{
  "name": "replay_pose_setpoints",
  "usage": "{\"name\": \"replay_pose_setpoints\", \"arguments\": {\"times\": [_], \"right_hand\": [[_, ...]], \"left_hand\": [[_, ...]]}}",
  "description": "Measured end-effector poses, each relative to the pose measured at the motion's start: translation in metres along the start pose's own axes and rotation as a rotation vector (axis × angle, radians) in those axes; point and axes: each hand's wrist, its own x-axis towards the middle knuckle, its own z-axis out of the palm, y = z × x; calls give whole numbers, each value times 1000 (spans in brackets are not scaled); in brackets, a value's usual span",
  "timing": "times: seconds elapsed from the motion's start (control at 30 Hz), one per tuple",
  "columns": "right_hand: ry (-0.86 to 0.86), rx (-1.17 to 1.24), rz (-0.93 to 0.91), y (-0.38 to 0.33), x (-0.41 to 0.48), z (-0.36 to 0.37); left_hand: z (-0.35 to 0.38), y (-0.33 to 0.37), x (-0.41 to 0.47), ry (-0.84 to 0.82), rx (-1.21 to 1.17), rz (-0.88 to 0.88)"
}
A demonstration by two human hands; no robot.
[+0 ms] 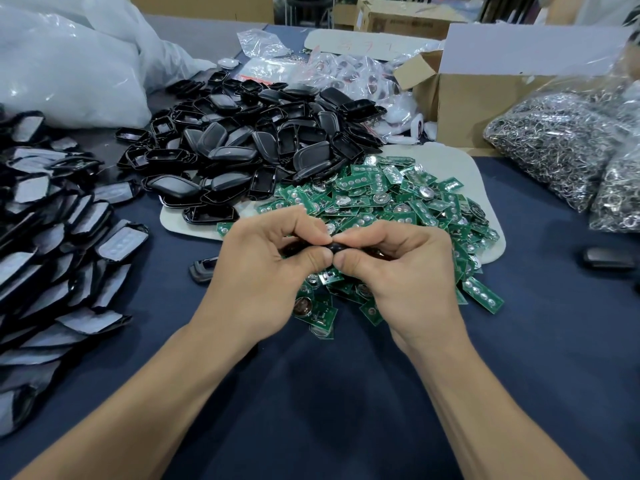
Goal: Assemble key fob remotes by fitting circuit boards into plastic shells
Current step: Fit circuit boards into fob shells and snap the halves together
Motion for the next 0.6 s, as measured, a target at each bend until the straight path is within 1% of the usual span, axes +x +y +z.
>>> {"name": "replay_pose_setpoints", "arguments": {"times": [0.13,0.23,0.3,0.33,0.47,0.6], "right_hand": [[1,66,42,-4,1,0],[23,204,140,-6,4,0],[21,260,187,-8,4,0],[13,249,188,-9,4,0],[-56,42,52,-11,3,-1],[-66,79,-4,-10,3,-2]], "left_hand": [[5,1,3,33,1,-17],[6,2,8,89,-109,-52],[5,4,10,74,-172,-67],[4,4,10,59,-170,-58],[2,5,8,34,-80,10],[2,5,4,26,-53,92]]}}
